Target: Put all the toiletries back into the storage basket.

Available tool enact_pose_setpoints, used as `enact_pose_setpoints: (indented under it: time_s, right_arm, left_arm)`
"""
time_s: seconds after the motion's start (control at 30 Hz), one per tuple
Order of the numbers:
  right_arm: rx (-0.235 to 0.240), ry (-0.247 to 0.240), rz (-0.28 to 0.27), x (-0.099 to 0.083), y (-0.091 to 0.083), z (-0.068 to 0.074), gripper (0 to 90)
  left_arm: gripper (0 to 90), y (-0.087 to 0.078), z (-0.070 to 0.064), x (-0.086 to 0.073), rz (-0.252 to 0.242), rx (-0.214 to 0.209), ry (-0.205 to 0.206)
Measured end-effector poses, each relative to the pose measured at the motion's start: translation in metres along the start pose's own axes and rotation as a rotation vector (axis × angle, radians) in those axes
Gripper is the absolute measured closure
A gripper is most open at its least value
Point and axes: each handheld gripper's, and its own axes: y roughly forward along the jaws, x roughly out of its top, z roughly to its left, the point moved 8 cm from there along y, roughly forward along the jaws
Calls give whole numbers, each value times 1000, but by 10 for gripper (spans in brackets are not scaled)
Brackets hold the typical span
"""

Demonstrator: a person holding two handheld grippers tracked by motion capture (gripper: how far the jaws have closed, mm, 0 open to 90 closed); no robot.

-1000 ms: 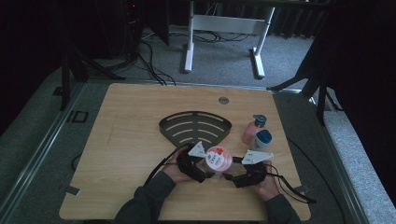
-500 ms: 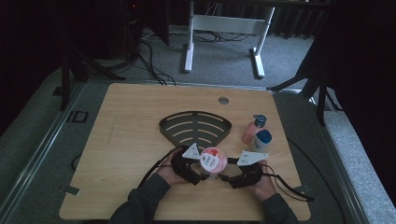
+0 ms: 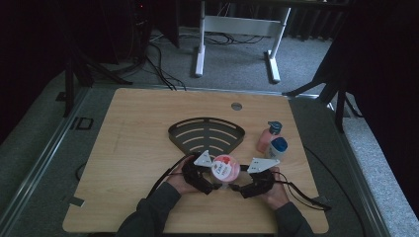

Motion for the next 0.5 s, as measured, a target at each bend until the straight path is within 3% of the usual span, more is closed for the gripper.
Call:
enact_pose_setpoints:
  time_s: [0.13,0.5]
  right_arm:
    - [-16,-20,0,1,-1,1,201]
    - [-23,-18,-3,1,0,0,202]
  left_arm:
    - [108,-1,-1,2,3,22,16]
    - [102,-2,-1,6,-8,58,53]
